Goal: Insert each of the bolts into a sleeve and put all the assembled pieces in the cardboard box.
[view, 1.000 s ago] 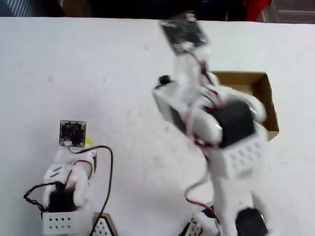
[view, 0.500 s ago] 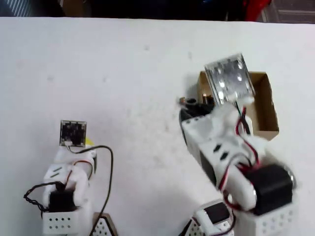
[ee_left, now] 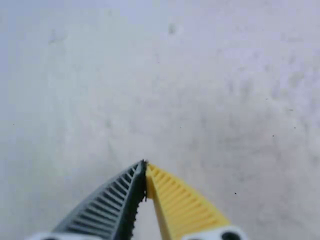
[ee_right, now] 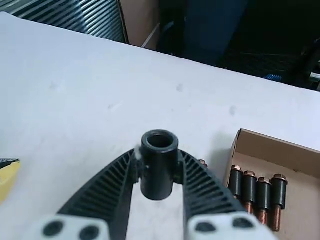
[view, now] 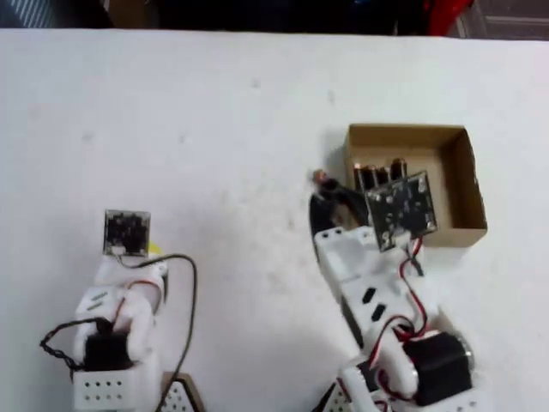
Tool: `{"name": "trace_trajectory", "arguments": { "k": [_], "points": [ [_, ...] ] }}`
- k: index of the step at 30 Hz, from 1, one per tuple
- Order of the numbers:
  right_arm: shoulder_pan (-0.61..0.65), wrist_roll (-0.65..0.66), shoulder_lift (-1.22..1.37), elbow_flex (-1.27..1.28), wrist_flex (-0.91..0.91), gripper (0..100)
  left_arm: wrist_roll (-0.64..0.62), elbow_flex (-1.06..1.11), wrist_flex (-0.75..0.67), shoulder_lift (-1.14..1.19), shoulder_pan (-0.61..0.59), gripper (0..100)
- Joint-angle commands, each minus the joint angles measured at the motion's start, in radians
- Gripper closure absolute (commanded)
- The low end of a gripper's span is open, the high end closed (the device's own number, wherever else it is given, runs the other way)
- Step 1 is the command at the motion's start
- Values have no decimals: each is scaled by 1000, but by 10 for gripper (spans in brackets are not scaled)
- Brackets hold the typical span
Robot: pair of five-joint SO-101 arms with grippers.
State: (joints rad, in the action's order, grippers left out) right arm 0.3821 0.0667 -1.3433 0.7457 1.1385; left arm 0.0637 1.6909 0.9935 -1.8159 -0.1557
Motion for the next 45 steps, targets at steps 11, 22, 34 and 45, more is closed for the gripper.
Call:
{"name": "trace_trajectory", "arguments": {
  "k": [11,22,34,45],
  "points": [
    [-7,3,-85,292,-321,982,11,2,6,-12,1,973],
    [-5,9,-455,471,-325,982,11,2,6,-12,1,973],
    [-5,6,-460,631,-493,981,66,-54,-2,-12,1,976],
    [-104,11,-461,672,-591,981,74,-295,118,-5,91,976]
  ]
}}
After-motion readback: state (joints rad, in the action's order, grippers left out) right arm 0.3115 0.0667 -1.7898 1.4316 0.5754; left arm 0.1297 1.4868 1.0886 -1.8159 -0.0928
